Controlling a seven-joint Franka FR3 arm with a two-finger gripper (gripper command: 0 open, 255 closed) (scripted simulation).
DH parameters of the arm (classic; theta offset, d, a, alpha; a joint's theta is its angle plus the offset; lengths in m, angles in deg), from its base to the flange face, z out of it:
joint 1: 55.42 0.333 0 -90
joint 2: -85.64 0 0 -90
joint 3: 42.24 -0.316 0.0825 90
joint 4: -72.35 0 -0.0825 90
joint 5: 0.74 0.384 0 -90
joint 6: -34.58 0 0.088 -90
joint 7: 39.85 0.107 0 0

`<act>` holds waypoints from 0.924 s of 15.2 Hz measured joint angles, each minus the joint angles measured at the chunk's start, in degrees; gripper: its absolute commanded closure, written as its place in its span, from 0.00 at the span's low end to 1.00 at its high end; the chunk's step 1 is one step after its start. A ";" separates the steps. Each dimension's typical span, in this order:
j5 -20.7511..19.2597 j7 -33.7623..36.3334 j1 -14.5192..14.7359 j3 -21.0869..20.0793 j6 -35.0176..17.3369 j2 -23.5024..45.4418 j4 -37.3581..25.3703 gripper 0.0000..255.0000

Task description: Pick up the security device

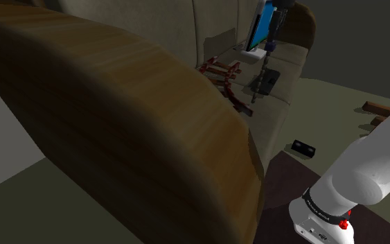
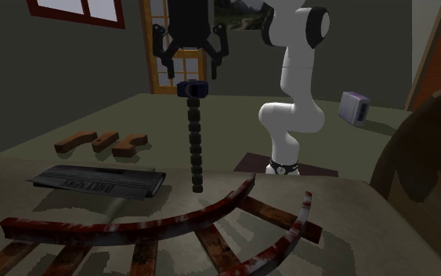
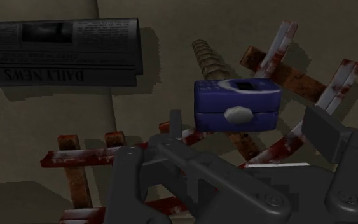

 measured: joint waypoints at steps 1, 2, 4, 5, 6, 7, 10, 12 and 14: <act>-0.08 0.07 0.02 -0.04 -0.80 -0.31 1.09 0.00; -0.23 0.26 0.06 -0.13 -2.08 -0.92 2.98 0.00; -0.29 0.23 0.03 -0.10 -2.87 -1.10 3.93 1.00; -0.27 0.23 0.04 -0.10 -3.02 -1.12 4.09 1.00; -0.28 0.24 0.04 -0.10 -3.12 -1.13 4.19 1.00; -0.27 0.24 0.04 -0.11 -3.16 -1.16 4.24 1.00; -0.26 0.24 0.05 -0.12 -3.19 -1.18 4.26 1.00; -0.26 0.25 0.05 -0.13 -3.18 -1.16 4.25 1.00; -0.28 0.27 0.06 -0.14 -3.15 -1.20 4.27 1.00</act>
